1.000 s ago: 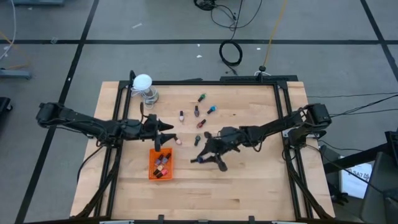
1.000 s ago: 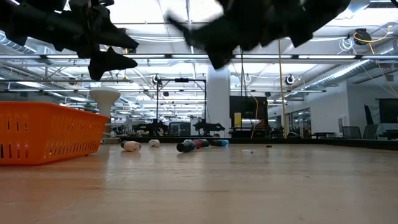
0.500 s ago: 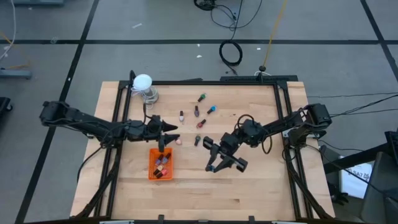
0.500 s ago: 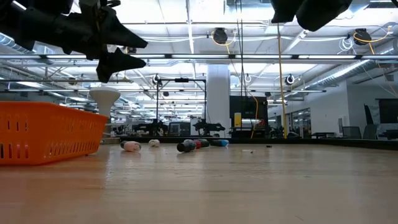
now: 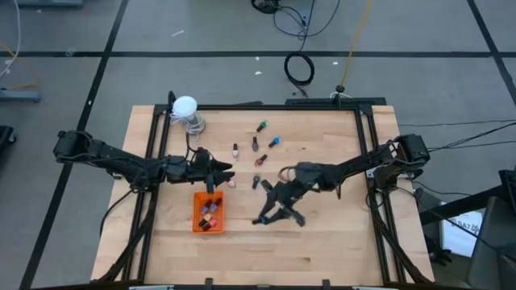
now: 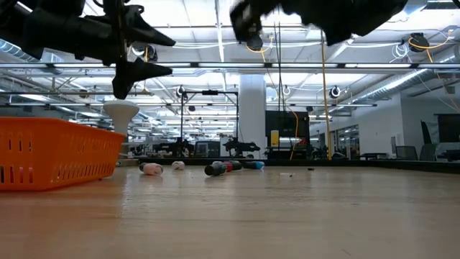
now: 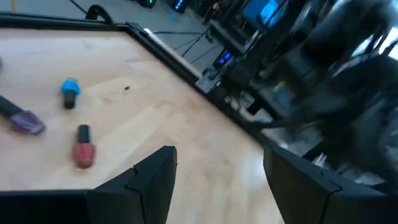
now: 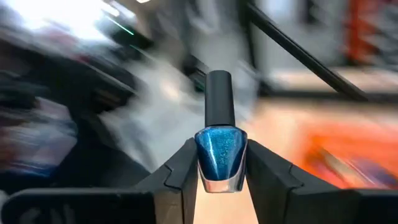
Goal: Pick & Place Nail Polish
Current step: Put the bottom blue nail color bottle into the orange bin
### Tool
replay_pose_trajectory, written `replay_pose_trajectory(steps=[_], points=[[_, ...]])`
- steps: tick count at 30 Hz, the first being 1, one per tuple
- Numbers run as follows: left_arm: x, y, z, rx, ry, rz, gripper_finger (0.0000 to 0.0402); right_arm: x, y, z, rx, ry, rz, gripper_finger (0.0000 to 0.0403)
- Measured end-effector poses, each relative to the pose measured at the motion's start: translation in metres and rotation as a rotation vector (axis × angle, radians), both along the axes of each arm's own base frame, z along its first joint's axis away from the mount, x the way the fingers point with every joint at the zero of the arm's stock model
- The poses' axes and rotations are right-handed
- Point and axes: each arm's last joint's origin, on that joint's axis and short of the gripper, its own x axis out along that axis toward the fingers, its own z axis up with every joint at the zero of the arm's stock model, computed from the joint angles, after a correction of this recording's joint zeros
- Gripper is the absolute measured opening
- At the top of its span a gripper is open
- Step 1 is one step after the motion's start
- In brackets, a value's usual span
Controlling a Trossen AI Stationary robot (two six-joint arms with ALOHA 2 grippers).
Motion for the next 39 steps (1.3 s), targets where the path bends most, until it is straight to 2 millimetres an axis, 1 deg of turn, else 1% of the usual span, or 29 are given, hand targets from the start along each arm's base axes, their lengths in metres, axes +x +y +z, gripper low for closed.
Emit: replay_pose_trajectory(steps=[3, 7, 10, 14, 17, 21, 26, 30, 37, 39], points=[[0.000, 0.000, 0.002, -0.067, -0.034, 0.006, 0.0237, 0.000, -0.007, -0.021, -0.173, 0.148, -0.215, 0.0099], [0.000, 0.000, 0.003, -0.135, -0.047, 0.013, 0.0237, -0.003, -0.016, -0.036, -0.393, 0.258, -0.489, 0.0099], [0.003, 0.000, -0.002, -0.153, -0.036, 0.016, 0.0237, -0.004, -0.021, -0.039, -0.509, 0.271, -0.611, 0.0099], [0.014, -0.001, -0.010, -0.191, -0.002, 0.034, 0.0237, -0.004, -0.020, -0.036, -0.655, 0.211, -0.716, 0.0099], [0.026, -0.001, -0.017, -0.185, 0.043, 0.073, 0.0237, -0.003, -0.020, -0.033, -0.736, 0.169, -0.758, 0.0099], [0.047, -0.001, -0.015, -0.177, 0.052, 0.083, 0.0237, -0.003, -0.021, -0.032, -0.759, 0.157, -0.774, 0.0099], [0.074, -0.004, -0.012, -0.123, 0.073, 0.029, 0.0237, -0.003, -0.021, -0.032, -0.760, 0.157, -0.774, 0.0099], [0.092, -0.007, -0.015, -0.096, 0.099, -0.009, 0.0237, -0.003, -0.021, -0.032, -0.774, 0.158, -0.798, 0.0099], [0.112, -0.005, -0.019, -0.090, 0.109, -0.019, 0.0237, -0.004, -0.016, -0.030, -0.868, 0.128, -0.841, 0.0099], [0.113, -0.002, -0.019, -0.095, 0.110, -0.016, 0.0237, -0.004, -0.014, -0.029, -0.895, 0.122, -0.851, 0.0099]])
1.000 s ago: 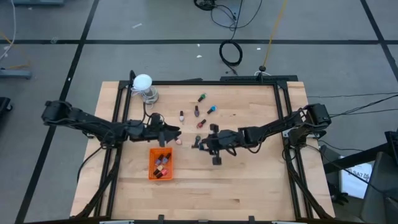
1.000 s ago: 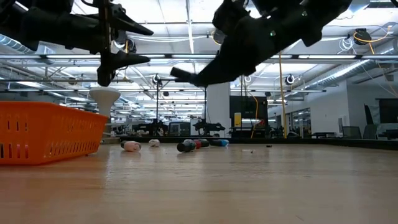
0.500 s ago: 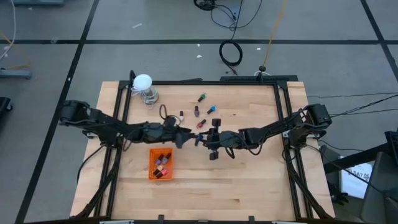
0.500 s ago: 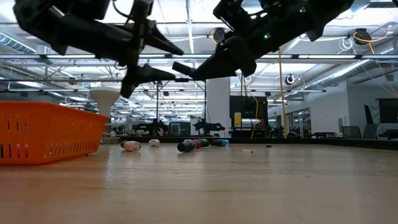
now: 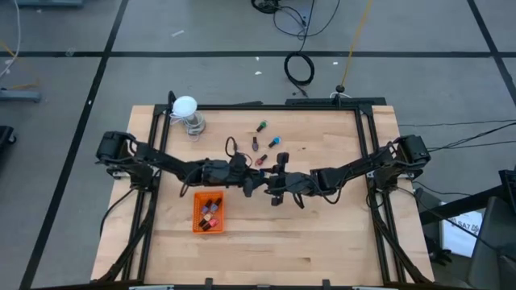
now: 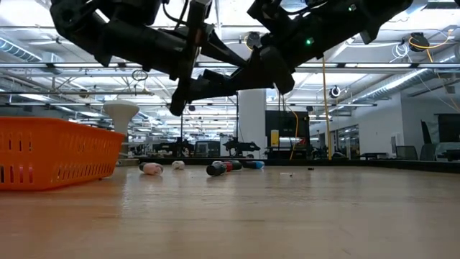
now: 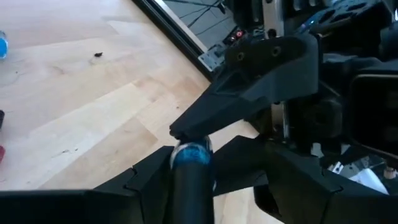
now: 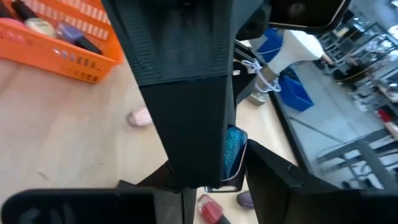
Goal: Pick & Place Nail Polish
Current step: Put the bottom blue nail color bottle into the orange bin
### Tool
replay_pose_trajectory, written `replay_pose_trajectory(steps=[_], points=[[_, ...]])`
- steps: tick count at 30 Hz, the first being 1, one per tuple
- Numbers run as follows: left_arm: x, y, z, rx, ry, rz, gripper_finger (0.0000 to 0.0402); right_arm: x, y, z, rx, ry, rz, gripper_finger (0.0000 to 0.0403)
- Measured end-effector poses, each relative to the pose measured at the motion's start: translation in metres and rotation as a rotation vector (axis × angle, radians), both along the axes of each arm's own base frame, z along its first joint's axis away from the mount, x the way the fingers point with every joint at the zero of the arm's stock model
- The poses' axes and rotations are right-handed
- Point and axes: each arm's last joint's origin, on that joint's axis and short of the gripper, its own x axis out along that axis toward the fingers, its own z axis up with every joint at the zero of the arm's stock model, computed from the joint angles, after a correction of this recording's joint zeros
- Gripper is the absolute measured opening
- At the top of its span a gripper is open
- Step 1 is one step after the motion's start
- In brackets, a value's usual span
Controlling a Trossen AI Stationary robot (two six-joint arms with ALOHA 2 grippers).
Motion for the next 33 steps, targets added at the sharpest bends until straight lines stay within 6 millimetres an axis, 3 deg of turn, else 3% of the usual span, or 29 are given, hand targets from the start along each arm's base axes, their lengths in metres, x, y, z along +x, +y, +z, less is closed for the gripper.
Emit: replay_pose_trajectory(steps=[7, 16, 19, 26, 33], points=[[0.002, 0.010, 0.001, -0.059, -0.007, -0.052, 0.0216, -0.001, 0.003, 0.001, -0.029, 0.001, -0.003, 0.0099], [0.001, 0.020, -0.001, -0.064, 0.009, -0.034, 0.0050, -0.001, 0.005, 0.000, -0.046, 0.013, -0.006, 0.0099], [0.001, 0.025, 0.000, -0.023, 0.012, -0.069, 0.0050, -0.002, 0.008, -0.001, -0.044, 0.015, -0.004, 0.0105], [-0.002, 0.031, 0.009, 0.116, -0.008, -0.175, 0.0050, -0.007, 0.019, -0.002, 0.126, -0.028, -0.084, 0.0209], [-0.018, 0.036, 0.026, 0.226, 0.081, -0.084, 0.0050, -0.021, 0.024, 0.000, 0.210, 0.044, -0.105, 0.0250]])
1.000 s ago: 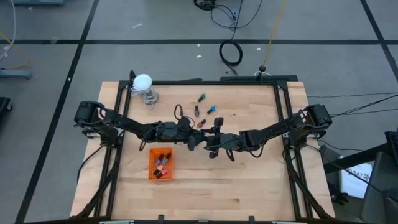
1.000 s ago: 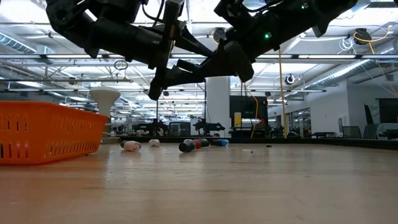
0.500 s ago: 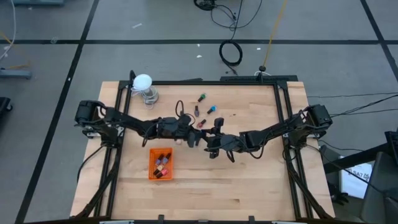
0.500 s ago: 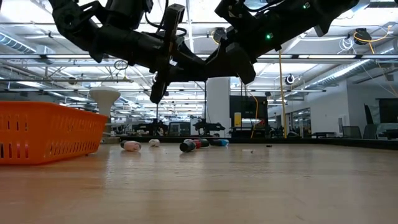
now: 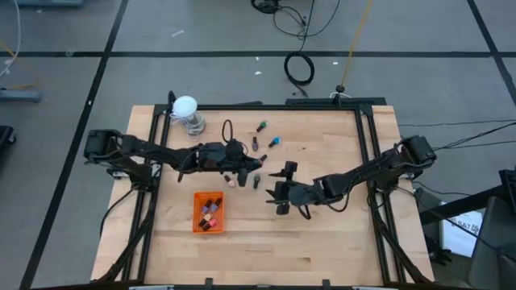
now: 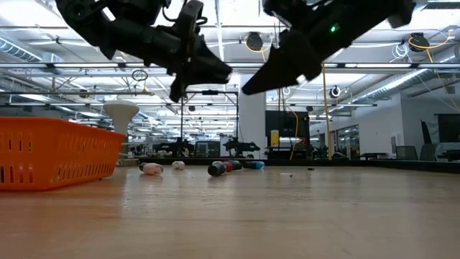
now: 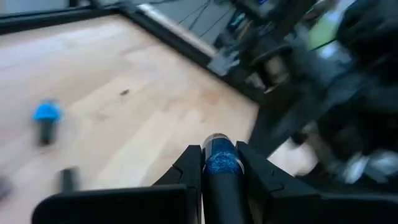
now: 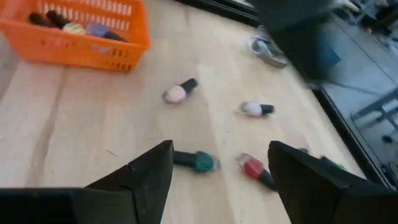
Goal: Pick & Place Nail Polish
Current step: Put the bottom blue nail color bottle into the orange bin
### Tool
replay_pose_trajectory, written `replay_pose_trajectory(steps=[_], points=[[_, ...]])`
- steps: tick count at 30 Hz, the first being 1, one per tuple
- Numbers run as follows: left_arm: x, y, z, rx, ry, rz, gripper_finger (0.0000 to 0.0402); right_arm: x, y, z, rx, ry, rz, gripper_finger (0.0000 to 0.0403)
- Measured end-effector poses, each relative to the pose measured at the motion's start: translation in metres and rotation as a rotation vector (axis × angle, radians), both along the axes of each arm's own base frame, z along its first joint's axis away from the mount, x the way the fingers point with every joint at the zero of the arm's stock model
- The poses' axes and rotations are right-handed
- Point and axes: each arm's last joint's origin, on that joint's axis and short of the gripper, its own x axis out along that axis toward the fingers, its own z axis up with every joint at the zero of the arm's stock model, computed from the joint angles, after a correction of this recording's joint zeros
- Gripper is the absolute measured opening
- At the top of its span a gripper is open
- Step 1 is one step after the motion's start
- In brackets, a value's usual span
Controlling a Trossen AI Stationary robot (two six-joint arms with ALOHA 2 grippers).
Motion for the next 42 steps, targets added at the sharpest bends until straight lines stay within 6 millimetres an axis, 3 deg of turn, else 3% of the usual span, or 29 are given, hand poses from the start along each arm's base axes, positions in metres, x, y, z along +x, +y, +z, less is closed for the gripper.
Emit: replay_pose_trajectory(steps=[9, 15, 25, 34, 37, 42], points=[[-0.032, -0.014, 0.018, 0.093, 0.164, -0.019, 0.0050, -0.026, -0.008, 0.017, 0.048, -0.028, -0.049, 0.0233], [-0.057, -0.027, 0.023, 0.125, 0.178, 0.015, 0.0050, -0.050, -0.017, 0.011, 0.040, -0.054, -0.138, 0.0220], [-0.112, -0.036, -0.016, 0.092, 0.131, 0.085, 0.0050, -0.076, -0.025, 0.001, 0.109, -0.194, -0.146, 0.0216], [-0.142, -0.064, -0.015, -0.049, -0.318, -0.475, 0.0050, -0.084, -0.029, -0.006, 0.111, -0.270, -0.138, 0.0213], [-0.151, -0.074, -0.014, -0.079, -0.398, -0.661, 0.0050, -0.083, -0.032, -0.006, 0.109, -0.269, -0.147, 0.0212], [-0.155, -0.083, -0.018, -0.093, -0.362, -0.688, 0.0050, -0.083, -0.033, -0.006, 0.110, -0.274, -0.153, 0.0212]])
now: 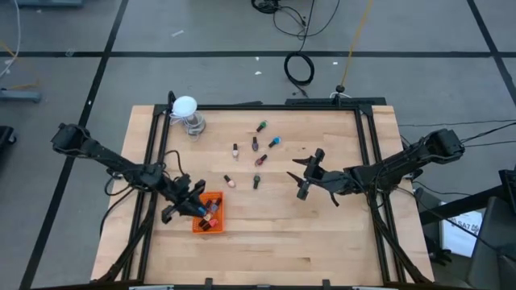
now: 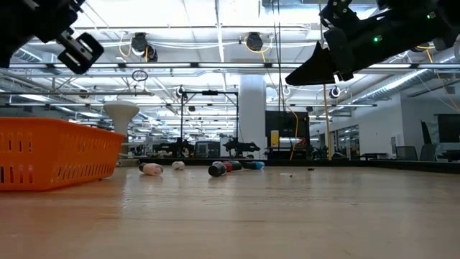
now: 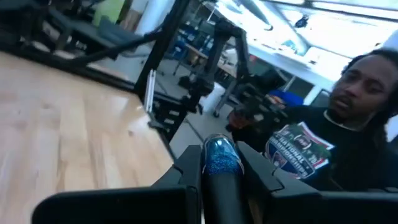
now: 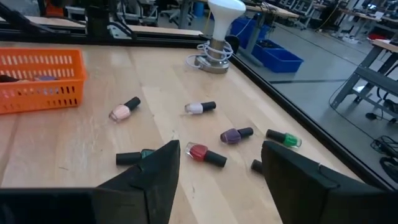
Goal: Pick & Place Nail Polish
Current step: Put the bottom blue nail color bottle into the orange bin, then put the pink nail color bottle into the orange bin
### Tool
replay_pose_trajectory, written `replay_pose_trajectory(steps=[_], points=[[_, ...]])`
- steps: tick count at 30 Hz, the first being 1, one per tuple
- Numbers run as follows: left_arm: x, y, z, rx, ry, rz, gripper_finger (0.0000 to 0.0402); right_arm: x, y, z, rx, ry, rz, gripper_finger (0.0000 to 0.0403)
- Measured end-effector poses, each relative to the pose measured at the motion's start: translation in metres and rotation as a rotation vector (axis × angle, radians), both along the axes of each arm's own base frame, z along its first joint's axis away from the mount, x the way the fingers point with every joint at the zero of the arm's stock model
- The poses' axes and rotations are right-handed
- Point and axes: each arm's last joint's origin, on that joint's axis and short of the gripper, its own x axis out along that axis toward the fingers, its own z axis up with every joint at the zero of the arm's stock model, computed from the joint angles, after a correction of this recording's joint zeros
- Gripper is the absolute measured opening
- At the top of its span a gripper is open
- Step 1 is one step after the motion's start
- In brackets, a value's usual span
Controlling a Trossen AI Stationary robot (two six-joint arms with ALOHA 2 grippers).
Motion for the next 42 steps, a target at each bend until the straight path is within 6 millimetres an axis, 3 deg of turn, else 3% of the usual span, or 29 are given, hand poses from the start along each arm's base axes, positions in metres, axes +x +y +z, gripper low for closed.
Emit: replay_pose_trajectory(steps=[10, 15, 25, 34, 37, 42], points=[[-0.006, -0.008, -0.031, 0.181, 0.270, 0.131, 0.0053, 0.000, 0.000, 0.000, 0.000, 0.000, 0.000, 0.0212], [-0.008, -0.006, -0.040, 0.180, 0.376, 0.192, 0.0107, 0.000, 0.000, 0.000, 0.000, 0.000, 0.000, 0.0212], [-0.008, -0.006, -0.040, 0.174, 0.382, 0.208, 0.0175, 0.000, 0.000, 0.000, 0.000, 0.000, 0.000, 0.0212], [-0.005, -0.005, -0.033, 0.129, 0.313, 0.270, 0.0183, 0.003, -0.006, 0.004, 0.013, -0.048, -0.013, 0.0212], [-0.003, -0.003, -0.028, 0.104, 0.265, 0.305, 0.0184, 0.006, -0.011, 0.005, 0.081, -0.067, 0.057, 0.0212], [0.001, 0.009, -0.029, 0.060, 0.297, 0.507, 0.0184, 0.011, -0.015, 0.001, 0.145, -0.069, 0.131, 0.0212]])
